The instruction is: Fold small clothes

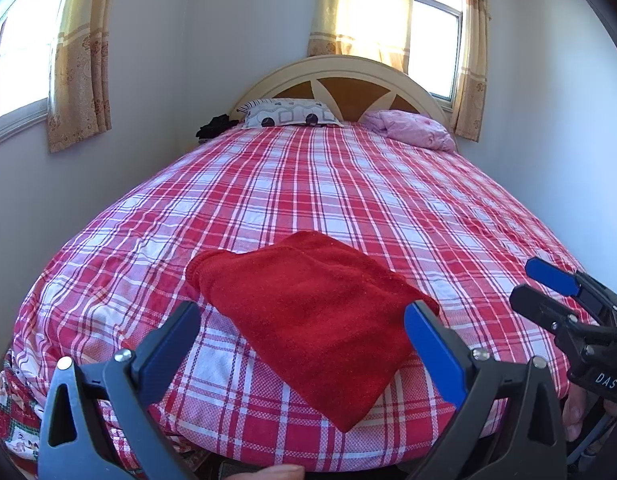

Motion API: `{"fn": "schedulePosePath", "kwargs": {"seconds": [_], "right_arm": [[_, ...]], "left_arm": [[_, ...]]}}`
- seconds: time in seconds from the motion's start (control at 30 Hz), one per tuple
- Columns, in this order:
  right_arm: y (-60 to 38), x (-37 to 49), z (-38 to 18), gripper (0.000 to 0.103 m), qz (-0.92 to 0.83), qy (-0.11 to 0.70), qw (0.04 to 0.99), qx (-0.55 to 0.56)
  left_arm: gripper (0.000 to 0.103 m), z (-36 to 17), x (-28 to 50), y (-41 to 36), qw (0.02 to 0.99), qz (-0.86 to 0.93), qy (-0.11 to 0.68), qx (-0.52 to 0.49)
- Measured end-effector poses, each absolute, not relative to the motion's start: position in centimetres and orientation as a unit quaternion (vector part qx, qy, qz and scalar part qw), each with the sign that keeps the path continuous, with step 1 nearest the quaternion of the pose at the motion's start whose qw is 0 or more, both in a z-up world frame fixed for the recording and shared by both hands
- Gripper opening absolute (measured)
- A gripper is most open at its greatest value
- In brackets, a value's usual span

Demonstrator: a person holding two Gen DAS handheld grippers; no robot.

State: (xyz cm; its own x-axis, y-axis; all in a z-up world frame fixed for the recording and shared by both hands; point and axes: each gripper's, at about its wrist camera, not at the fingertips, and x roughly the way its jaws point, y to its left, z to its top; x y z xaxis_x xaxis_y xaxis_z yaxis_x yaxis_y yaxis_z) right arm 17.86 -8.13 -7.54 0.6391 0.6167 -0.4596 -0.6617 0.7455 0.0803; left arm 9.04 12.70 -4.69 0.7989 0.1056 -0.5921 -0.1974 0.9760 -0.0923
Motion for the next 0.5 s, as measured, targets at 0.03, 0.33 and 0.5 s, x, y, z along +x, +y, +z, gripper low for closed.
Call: {"fn": "schedulePosePath", "kwargs": {"seconds": [0.03, 0.33, 0.5], "right_arm": [[-8.1, 17.8, -7.6, 0.065, 0.354, 0.236, 0.904, -0.048], [-7.6, 17.7, -8.3, 0.065, 0.357, 0.243, 0.900, -0.054], [-7.5, 17.9, -8.7, 0.065, 0.355, 0.248, 0.900, -0.052]], "left_arm": [[0.103, -4.7, 9.1, 12.7, 0.945, 0.082, 0.308, -0.075], [0.103, -5.4, 9.2, 12.7, 0.944, 0.077, 0.311, -0.073], [0.103, -5.5, 9.2, 12.5, 0.947, 0.077, 0.306, -0.065]]}}
